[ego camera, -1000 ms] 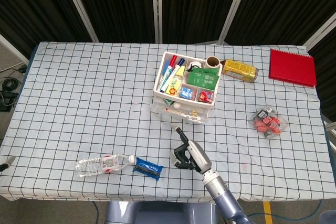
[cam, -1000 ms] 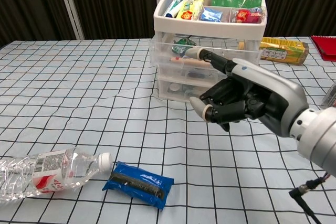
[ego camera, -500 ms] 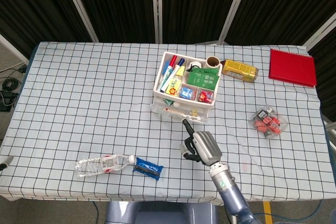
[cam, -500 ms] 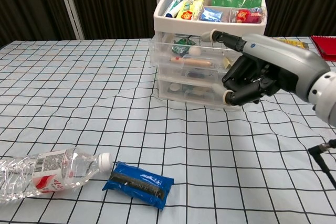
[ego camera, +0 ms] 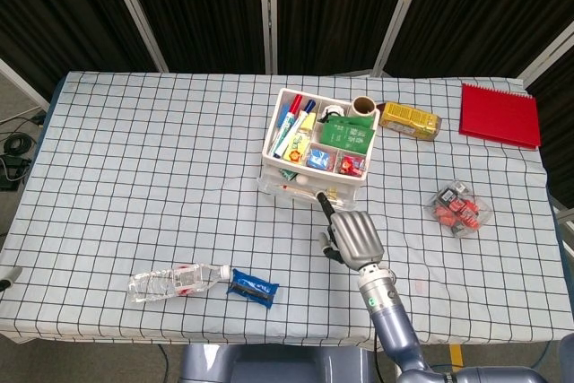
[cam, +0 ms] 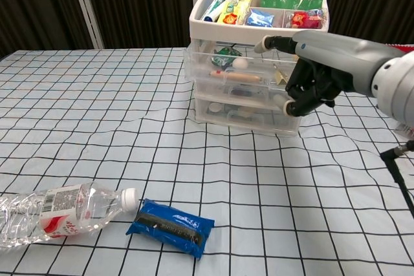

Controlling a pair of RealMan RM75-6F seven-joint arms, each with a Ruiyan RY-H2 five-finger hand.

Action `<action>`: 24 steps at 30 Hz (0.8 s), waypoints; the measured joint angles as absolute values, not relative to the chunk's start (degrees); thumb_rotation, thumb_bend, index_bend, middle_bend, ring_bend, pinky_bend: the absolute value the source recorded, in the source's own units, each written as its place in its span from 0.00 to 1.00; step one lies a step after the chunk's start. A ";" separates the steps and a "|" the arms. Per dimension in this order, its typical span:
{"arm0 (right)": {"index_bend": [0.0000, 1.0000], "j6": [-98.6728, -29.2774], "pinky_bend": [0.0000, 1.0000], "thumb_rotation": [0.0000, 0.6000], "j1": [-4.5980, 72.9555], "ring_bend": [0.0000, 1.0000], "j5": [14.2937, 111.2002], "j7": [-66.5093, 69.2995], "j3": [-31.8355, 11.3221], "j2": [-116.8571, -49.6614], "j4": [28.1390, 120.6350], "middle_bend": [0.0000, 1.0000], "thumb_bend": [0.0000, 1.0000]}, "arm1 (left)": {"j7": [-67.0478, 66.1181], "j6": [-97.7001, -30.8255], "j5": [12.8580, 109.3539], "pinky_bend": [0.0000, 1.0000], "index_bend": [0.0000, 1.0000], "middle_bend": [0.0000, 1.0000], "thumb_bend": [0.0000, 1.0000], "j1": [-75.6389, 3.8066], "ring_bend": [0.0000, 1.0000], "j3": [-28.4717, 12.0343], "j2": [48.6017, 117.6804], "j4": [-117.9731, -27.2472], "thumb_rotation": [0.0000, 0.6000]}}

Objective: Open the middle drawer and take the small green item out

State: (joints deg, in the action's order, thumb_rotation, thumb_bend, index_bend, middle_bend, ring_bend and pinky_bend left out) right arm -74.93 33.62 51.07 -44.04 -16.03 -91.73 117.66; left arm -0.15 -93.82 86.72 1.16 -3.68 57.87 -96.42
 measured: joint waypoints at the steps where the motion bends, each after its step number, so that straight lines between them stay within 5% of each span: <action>1: 0.11 -75.17 0.75 1.00 34.22 0.89 50.41 -44.44 -16.30 -92.03 117.62 0.90 0.43 | -0.13 -93.80 86.72 0.00 0.00 0.00 0.05 1.16 0.00 -3.68 57.86 -96.43 1.00; 24: 0.33 -77.81 0.75 1.00 40.51 0.89 44.92 -44.06 -19.42 -96.75 113.17 0.91 0.49 | 1.45 -93.65 86.69 0.00 0.00 0.00 0.05 1.19 0.00 -3.71 57.35 -96.34 1.00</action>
